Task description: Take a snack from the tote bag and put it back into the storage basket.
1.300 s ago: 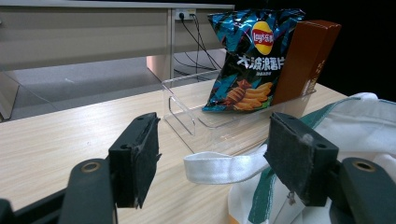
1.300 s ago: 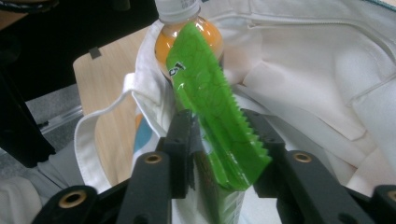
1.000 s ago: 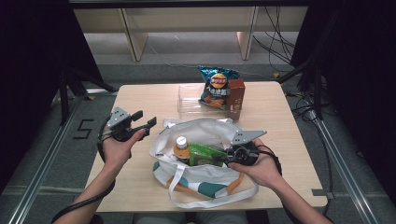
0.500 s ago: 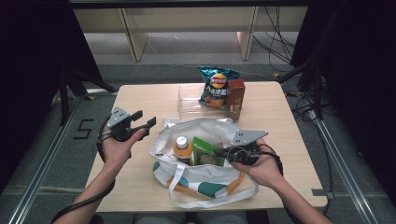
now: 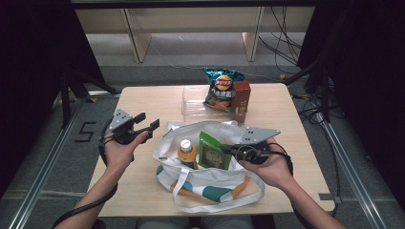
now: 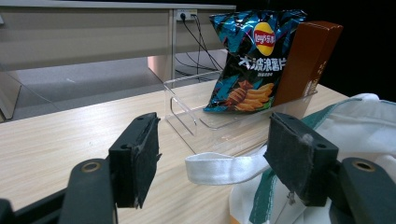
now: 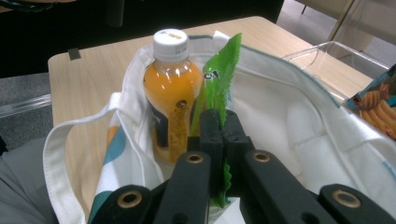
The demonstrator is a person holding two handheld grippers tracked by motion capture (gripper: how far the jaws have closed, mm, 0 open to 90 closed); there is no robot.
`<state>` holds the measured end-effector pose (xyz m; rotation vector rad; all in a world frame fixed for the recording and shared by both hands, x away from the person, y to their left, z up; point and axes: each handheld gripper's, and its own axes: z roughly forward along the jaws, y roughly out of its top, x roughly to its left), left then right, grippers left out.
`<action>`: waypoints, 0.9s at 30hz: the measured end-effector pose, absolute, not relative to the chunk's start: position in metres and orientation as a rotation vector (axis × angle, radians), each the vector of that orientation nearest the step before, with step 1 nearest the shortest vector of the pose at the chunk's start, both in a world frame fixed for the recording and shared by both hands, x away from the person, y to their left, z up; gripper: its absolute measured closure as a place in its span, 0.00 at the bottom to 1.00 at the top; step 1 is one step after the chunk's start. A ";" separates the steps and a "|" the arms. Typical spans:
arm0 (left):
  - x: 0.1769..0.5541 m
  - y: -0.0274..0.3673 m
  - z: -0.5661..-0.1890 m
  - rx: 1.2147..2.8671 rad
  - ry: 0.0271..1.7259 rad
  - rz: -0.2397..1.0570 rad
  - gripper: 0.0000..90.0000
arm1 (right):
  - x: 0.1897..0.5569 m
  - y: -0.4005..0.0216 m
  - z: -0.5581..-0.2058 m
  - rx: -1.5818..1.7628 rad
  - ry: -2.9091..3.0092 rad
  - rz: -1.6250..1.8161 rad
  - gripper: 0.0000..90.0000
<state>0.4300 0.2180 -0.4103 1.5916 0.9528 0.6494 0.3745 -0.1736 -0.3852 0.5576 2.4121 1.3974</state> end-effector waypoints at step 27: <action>0.429 0.216 -0.411 1.594 0.948 0.647 0.37 | 0.381 -0.184 -0.356 0.545 2.254 1.446 1.00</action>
